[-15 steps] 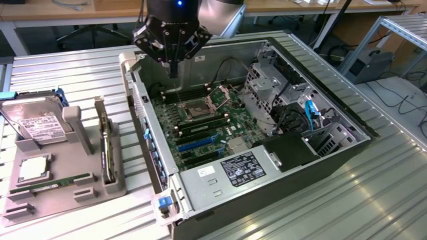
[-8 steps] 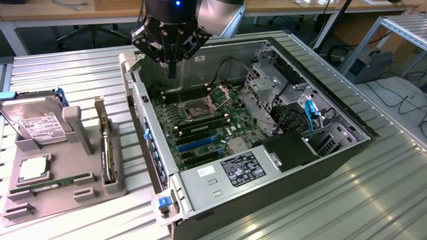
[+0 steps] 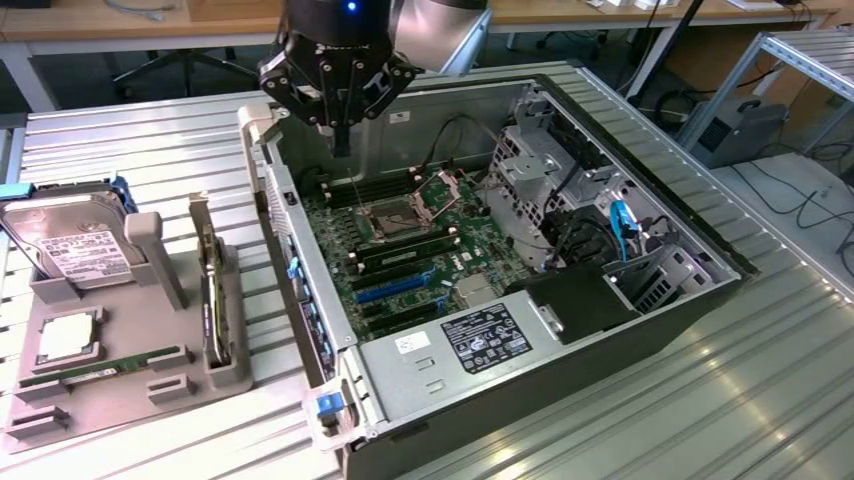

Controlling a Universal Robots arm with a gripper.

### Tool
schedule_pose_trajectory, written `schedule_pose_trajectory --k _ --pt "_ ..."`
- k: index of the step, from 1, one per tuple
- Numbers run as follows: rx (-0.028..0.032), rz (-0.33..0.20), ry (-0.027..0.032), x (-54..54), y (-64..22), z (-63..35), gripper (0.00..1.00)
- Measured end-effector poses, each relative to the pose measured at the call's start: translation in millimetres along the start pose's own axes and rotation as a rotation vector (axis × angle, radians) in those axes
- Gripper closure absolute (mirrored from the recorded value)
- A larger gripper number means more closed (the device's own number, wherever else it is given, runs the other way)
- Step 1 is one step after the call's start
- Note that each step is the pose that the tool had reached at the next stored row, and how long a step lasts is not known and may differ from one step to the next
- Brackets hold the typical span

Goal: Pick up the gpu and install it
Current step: 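Reach for the gpu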

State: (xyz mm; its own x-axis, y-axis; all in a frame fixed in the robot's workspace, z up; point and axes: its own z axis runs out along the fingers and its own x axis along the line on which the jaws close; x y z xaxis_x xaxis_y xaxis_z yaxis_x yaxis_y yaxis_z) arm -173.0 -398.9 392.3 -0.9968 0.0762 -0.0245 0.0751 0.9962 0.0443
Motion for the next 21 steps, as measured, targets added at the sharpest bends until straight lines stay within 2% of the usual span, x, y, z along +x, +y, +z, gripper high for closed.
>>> schedule_pose_trajectory --k 21 --pt "0.0 0.0 0.0 8.6 -0.6 0.0 0.89"
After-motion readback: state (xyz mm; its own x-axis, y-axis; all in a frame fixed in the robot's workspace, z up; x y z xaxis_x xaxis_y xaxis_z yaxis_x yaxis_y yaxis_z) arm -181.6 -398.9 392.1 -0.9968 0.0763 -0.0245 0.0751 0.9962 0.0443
